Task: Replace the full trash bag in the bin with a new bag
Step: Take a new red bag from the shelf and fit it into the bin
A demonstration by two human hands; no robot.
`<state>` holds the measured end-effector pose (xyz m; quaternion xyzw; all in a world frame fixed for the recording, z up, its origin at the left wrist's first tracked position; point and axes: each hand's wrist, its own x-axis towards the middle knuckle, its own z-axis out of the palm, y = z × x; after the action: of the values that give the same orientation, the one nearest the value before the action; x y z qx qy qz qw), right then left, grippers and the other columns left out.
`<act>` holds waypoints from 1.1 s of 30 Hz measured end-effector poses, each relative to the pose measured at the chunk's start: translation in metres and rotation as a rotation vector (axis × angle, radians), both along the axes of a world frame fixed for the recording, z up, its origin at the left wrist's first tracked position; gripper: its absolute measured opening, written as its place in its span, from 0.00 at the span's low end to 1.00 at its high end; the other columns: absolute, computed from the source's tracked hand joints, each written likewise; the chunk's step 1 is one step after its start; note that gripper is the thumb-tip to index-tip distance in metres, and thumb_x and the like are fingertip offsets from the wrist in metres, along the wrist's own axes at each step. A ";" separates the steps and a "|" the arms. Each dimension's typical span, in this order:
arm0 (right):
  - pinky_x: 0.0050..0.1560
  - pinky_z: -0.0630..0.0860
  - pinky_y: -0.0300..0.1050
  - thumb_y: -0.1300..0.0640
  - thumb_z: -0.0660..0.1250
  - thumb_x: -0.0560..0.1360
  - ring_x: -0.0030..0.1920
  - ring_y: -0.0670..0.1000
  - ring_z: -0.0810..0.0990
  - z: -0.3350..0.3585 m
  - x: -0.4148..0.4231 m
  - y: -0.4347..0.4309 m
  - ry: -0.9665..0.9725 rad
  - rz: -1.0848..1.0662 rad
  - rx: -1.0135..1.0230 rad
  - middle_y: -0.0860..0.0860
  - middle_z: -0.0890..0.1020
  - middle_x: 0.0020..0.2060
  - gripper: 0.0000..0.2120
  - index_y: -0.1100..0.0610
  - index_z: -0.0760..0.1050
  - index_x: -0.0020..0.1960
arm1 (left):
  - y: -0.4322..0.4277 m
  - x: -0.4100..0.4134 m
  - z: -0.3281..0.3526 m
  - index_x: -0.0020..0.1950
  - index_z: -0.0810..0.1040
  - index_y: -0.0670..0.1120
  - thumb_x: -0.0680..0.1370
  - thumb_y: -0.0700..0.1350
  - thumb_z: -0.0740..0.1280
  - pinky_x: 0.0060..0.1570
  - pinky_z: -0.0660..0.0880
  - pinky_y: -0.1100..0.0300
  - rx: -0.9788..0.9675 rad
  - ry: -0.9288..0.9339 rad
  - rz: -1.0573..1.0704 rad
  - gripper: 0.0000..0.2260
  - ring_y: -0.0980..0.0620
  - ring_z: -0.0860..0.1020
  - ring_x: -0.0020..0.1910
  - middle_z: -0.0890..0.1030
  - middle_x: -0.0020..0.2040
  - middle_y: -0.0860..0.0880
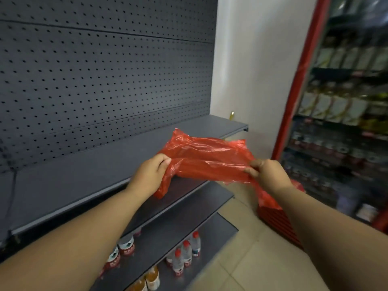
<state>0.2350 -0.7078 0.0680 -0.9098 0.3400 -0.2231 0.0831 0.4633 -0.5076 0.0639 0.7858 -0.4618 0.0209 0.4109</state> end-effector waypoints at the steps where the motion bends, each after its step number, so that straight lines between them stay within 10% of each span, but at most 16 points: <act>1: 0.35 0.62 0.44 0.49 0.67 0.74 0.32 0.54 0.71 -0.002 -0.022 0.005 -0.008 -0.053 0.008 0.45 0.66 0.22 0.24 0.51 0.60 0.24 | -0.007 -0.015 -0.001 0.46 0.76 0.45 0.80 0.48 0.58 0.46 0.72 0.52 -0.009 -0.006 -0.029 0.10 0.44 0.77 0.44 0.81 0.43 0.45; 8: 0.44 0.75 0.49 0.38 0.63 0.72 0.44 0.58 0.81 -0.029 -0.180 0.035 -0.023 -0.374 0.106 0.57 0.84 0.40 0.23 0.58 0.81 0.44 | -0.059 -0.138 -0.032 0.36 0.70 0.47 0.80 0.49 0.56 0.41 0.68 0.52 0.000 0.018 -0.314 0.14 0.40 0.77 0.43 0.80 0.41 0.40; 16: 0.45 0.75 0.49 0.40 0.52 0.77 0.45 0.58 0.80 -0.087 -0.370 0.075 -0.124 -0.764 0.170 0.56 0.84 0.42 0.27 0.57 0.82 0.45 | -0.101 -0.319 -0.099 0.31 0.64 0.47 0.72 0.67 0.53 0.35 0.68 0.50 0.188 0.092 -0.611 0.23 0.43 0.74 0.34 0.72 0.29 0.48; 23: 0.27 0.60 0.42 0.38 0.56 0.75 0.33 0.53 0.75 -0.133 -0.528 0.102 -0.096 -1.027 0.199 0.46 0.75 0.28 0.23 0.52 0.74 0.31 | -0.113 -0.489 -0.174 0.28 0.62 0.50 0.75 0.56 0.64 0.35 0.61 0.57 0.335 0.151 -0.719 0.20 0.48 0.71 0.36 0.68 0.32 0.53; 29: 0.44 0.74 0.46 0.37 0.58 0.75 0.50 0.54 0.80 -0.187 -0.631 0.100 0.090 -1.100 0.308 0.52 0.74 0.59 0.24 0.51 0.73 0.64 | -0.112 -0.601 -0.242 0.28 0.62 0.48 0.76 0.53 0.63 0.35 0.58 0.56 0.506 0.209 -0.764 0.20 0.48 0.70 0.35 0.68 0.30 0.52; 33: 0.46 0.75 0.48 0.38 0.55 0.76 0.54 0.57 0.79 -0.223 -0.670 0.095 0.223 -1.114 0.378 0.54 0.70 0.62 0.27 0.52 0.66 0.69 | -0.107 -0.645 -0.290 0.29 0.63 0.49 0.77 0.53 0.63 0.33 0.59 0.55 0.625 0.284 -0.760 0.19 0.50 0.68 0.33 0.68 0.27 0.52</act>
<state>-0.4349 -0.6130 -0.1553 -0.5820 0.8063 -0.0718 0.0780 -0.1818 -0.6145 -0.2261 0.6426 -0.6389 -0.3759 0.1936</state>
